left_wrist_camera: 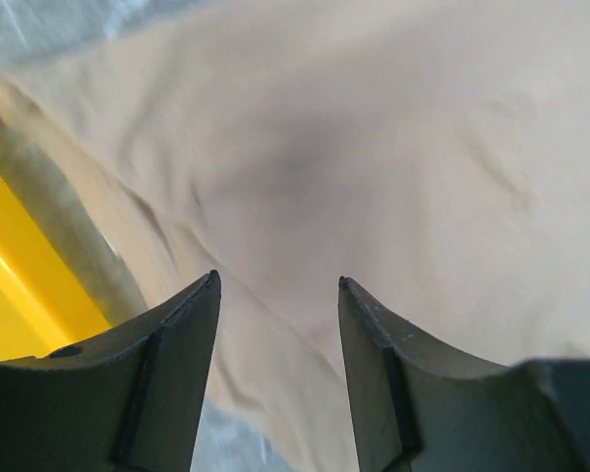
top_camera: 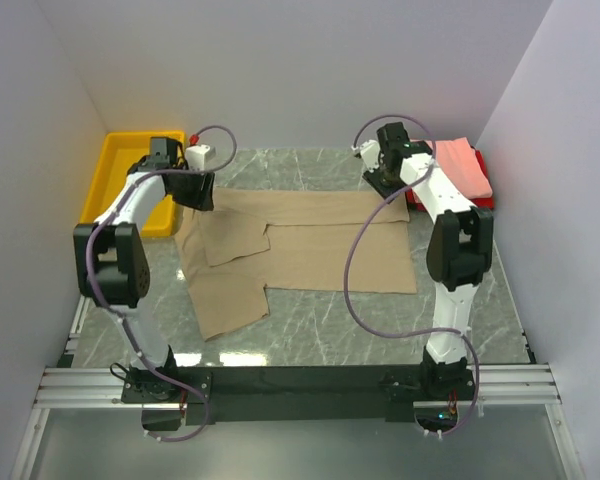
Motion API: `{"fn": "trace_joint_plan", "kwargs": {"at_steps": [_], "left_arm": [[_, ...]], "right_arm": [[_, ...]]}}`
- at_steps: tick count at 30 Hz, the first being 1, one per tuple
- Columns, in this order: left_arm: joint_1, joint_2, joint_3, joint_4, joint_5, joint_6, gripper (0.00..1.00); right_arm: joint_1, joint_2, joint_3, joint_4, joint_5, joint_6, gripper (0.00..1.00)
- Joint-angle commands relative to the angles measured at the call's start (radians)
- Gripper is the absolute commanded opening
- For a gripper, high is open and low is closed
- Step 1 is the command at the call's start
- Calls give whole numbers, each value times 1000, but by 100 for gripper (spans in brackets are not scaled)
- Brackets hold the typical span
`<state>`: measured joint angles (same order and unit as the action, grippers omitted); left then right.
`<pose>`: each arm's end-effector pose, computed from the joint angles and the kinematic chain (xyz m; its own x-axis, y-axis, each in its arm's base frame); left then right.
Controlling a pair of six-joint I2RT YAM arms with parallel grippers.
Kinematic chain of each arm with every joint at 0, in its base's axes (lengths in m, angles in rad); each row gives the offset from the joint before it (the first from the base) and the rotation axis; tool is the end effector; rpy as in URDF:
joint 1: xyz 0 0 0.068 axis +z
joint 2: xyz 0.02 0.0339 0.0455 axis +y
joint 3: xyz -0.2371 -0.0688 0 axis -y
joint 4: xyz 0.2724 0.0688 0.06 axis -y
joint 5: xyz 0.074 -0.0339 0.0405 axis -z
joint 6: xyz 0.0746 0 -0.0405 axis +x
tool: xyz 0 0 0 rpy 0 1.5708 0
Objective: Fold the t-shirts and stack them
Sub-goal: Fold the tshirt
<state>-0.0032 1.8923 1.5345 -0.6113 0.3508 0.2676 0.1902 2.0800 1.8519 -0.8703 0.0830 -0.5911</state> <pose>0.4525 -0.0271 0.1805 -0.7428 0.2507 -0.6208 0.4085 0.9044 -0.1235 0.4745 0.0851 0.1853 -0.6417 -0.6891 -0.3367 -0.6130 0.7247 -0.3149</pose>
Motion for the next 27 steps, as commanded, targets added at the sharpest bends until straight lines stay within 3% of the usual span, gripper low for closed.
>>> {"fn": "trace_joint_plan", "kwargs": {"at_steps": [1, 7, 20, 23, 27], "left_arm": [[2, -81, -114, -36, 48, 93, 56], [0, -114, -295, -38, 30, 162, 52], [-6, -189, -511, -119, 25, 231, 38], [-6, -239, -530, -140, 45, 222, 39], [29, -337, -501, -174, 95, 239, 53]], "right_arm": [[3, -55, -74, -131, -150, 34, 40], [15, -57, -227, -153, -203, 63, 29], [-15, -30, -405, -24, -22, -3, 27], [-15, -90, -439, -13, -23, -27, 28], [-17, -217, -476, -44, -110, -70, 37]]}}
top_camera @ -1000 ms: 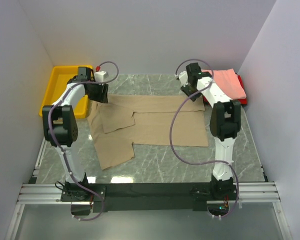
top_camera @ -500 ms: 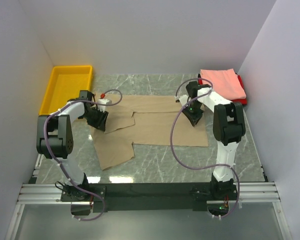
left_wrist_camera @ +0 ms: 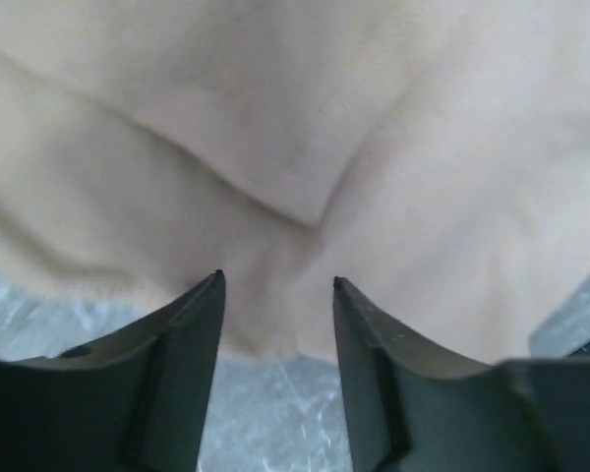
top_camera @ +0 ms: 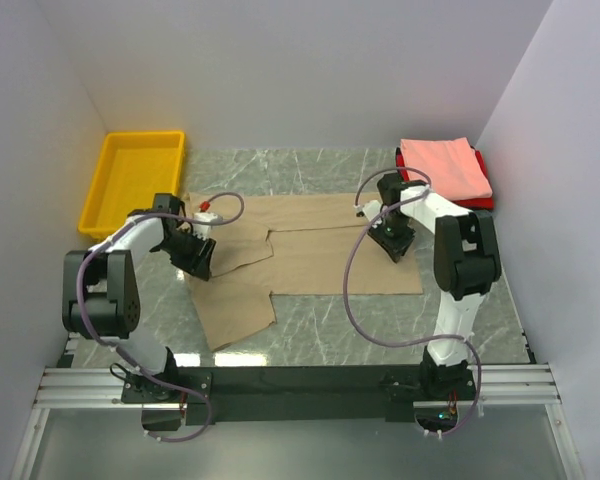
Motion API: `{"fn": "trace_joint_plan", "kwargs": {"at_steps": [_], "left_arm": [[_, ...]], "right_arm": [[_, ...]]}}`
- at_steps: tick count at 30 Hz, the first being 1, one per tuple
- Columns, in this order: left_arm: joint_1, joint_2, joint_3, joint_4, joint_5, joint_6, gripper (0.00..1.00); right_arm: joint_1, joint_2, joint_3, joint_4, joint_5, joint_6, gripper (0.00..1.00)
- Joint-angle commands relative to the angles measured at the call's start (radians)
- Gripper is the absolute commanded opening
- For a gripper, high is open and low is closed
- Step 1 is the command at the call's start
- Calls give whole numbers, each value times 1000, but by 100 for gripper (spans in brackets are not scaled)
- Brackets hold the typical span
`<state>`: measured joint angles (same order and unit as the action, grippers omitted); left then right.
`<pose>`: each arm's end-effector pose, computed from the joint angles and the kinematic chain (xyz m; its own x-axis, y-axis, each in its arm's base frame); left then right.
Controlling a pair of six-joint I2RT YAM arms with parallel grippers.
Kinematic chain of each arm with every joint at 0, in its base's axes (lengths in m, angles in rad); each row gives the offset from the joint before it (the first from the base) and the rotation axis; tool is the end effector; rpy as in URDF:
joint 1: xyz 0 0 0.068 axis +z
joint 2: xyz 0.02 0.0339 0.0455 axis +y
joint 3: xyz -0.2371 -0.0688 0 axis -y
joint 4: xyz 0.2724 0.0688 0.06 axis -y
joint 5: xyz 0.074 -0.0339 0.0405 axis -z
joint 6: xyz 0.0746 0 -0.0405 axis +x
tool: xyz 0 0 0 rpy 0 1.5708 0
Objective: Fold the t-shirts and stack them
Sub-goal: Fold the tshirt
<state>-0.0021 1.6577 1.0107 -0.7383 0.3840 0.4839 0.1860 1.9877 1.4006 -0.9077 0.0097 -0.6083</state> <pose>0.3204 -0.0286 0.0927 -0.8369 0.4331 -0.3346 0.5201 0.8196 -0.2401 0.3808 0.0709 0.0812 -0.6989 -0.7130 -0.0568 -0.7112 0.7012 -0.0513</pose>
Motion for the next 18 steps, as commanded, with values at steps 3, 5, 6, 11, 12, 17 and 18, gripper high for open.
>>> {"fn": "trace_joint_plan", "kwargs": {"at_steps": [3, 5, 6, 11, 12, 17, 18], "left_arm": [[53, -177, 66, -116, 144, 116, 57], [51, -220, 68, -151, 168, 209, 59], [53, -228, 62, -165, 171, 235, 59], [50, -249, -12, -222, 158, 375, 54], [50, -256, -24, -214, 155, 375, 53], [37, -272, -50, -205, 148, 378, 52], [37, -274, -53, -205, 145, 380, 53]], "right_arm": [[-13, -251, -87, -23, -88, -117, 50], [-13, -329, -145, -26, -106, -162, 56], [-13, -352, -167, -22, -111, -172, 56], [13, -441, -311, 21, -102, -231, 50], [20, -449, -336, 41, -82, -238, 49], [40, -480, -451, 125, -33, -275, 45], [40, -484, -465, 135, -22, -290, 45]]}}
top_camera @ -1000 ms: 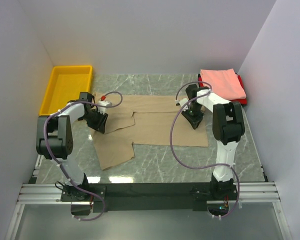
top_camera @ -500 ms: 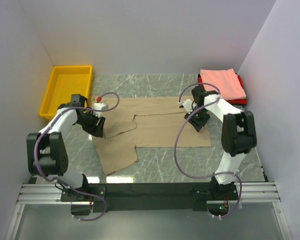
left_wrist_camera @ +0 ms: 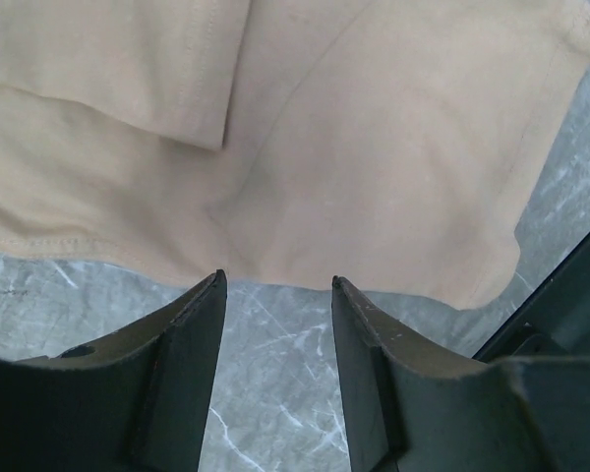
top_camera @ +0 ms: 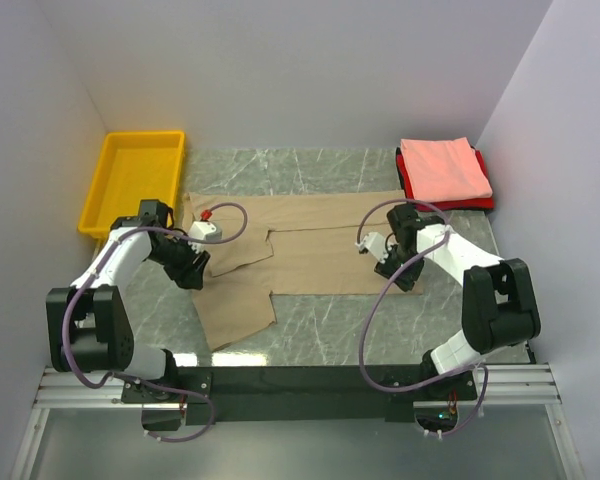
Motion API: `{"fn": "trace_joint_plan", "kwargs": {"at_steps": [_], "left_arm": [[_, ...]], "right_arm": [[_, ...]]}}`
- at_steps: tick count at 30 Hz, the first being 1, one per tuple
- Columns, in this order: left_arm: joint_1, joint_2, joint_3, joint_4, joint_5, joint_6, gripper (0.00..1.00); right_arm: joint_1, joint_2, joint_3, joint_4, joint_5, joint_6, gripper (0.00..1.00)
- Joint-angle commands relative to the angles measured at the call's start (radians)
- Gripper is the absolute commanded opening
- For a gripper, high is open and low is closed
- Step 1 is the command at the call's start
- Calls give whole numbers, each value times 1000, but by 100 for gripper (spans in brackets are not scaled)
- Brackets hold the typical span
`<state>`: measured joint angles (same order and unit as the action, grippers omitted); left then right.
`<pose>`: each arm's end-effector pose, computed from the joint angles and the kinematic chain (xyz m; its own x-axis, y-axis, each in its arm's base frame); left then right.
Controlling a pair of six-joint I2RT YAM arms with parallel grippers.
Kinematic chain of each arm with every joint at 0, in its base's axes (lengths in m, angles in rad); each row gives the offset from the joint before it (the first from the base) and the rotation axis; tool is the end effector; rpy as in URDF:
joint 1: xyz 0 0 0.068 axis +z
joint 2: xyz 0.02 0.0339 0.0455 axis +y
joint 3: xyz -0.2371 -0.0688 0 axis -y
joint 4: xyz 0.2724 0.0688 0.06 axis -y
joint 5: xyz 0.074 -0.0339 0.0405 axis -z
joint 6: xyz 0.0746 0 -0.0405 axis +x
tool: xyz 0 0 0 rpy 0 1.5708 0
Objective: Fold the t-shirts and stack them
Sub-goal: Fold the tshirt
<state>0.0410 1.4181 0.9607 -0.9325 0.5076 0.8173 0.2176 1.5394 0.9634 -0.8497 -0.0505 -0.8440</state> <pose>0.2811 -0.0248 0.1445 -0.6349 0.6118 -0.4718 0.7521 0.6293 -0.1959 0.2874 0.0674 0.1055 -0.4755 -0.8695 -0.1334 -0.8700 0.4873 -0.0749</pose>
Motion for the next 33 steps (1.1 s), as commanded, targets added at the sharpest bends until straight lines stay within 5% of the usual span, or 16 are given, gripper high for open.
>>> {"fn": "trace_joint_plan", "kwargs": {"at_steps": [1, 17, 21, 25, 27, 31, 33], "left_arm": [[-4, -36, -11, -11, 16, 48, 53], [-102, -62, -114, 67, -56, 59, 55], [-147, -77, -171, 144, -116, 43, 55], [-184, -93, -249, 245, -185, 7, 55], [-211, -90, -280, 305, -216, 0, 55], [-237, -88, -347, 322, -253, 12, 47], [-240, -100, -361, 310, -253, 19, 34]], "right_arm": [[8, -42, -49, 86, 49, -64, 45], [8, -29, -227, 254, 162, -109, 37], [8, 1, -224, 278, 182, -92, 24], [8, 2, -219, 281, 189, -96, 0], [8, 4, -219, 278, 189, -99, 0], [6, 2, -206, 268, 189, -99, 0], [5, -15, -203, 264, 182, -105, 0]]}}
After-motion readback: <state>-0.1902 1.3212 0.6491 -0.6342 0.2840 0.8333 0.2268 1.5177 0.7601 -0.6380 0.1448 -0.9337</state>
